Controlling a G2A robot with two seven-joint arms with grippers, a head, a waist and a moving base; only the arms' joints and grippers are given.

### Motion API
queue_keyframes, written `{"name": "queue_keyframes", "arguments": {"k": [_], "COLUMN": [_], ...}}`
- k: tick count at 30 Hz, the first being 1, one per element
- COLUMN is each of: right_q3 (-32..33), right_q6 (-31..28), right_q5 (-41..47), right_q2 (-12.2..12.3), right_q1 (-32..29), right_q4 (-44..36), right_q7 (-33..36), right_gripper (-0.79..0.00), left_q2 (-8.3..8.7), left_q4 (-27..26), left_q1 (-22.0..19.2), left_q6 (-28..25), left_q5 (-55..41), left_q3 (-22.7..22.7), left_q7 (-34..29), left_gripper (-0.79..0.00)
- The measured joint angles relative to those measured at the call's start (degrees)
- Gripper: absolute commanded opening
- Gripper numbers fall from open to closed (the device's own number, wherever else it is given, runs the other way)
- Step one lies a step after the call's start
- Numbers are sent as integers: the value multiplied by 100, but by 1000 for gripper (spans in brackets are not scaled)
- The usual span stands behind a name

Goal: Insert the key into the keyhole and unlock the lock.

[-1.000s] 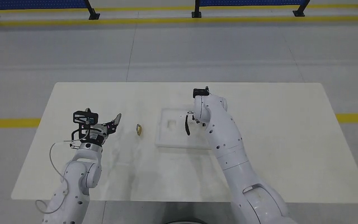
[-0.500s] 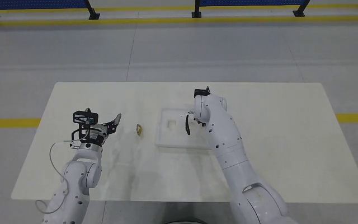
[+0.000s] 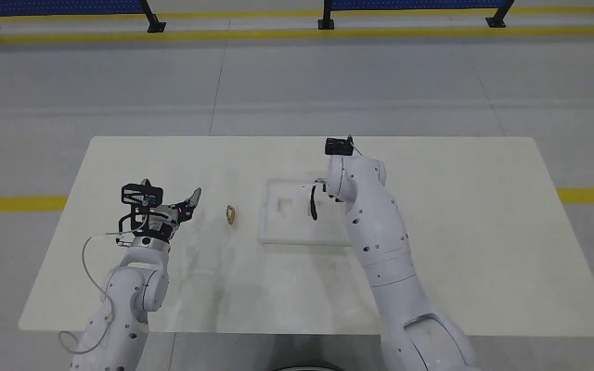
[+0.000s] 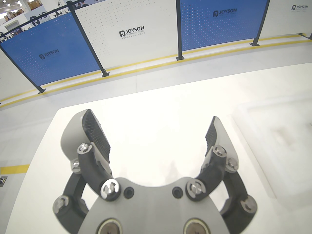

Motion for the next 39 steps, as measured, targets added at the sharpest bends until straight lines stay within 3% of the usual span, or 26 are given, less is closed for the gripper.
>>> {"name": "queue_keyframes", "arguments": {"k": [6,11,16,23,28,33,39], "right_q3": [447,1553,2637,3752,3895,3809,3782], "right_q6": [-214,-650,-1148,-1910,-2060,-2147,-2161], "right_q5": [1107,3421,5858,9084,9668,9819,9808], "right_q2": [21,77,189,366,520,654,674], "right_q1": [-575,-1290,-1689,-1869,-1772,-1656,-1646], "right_q4": [-1480,-2347,-2238,-1358,-882,-669,-664], "right_q7": [-200,-493,-411,269,526,566,564], "right_gripper": [-785,-785,-785,-785,-785,-785,-785], "left_q2": [0,0,0,0,0,10,49], "left_q4": [0,0,0,0,-4,-306,-1106], "left_q1": [0,0,0,0,-2,-223,-590], "left_q6": [0,0,0,0,-4,-459,-1183], "left_q5": [0,0,0,0,1,300,-253], "left_q3": [0,0,0,0,5,258,199], "left_q7": [0,0,0,0,-3,-442,-2331], "left_gripper": [0,0,0,0,0,0,0]}}
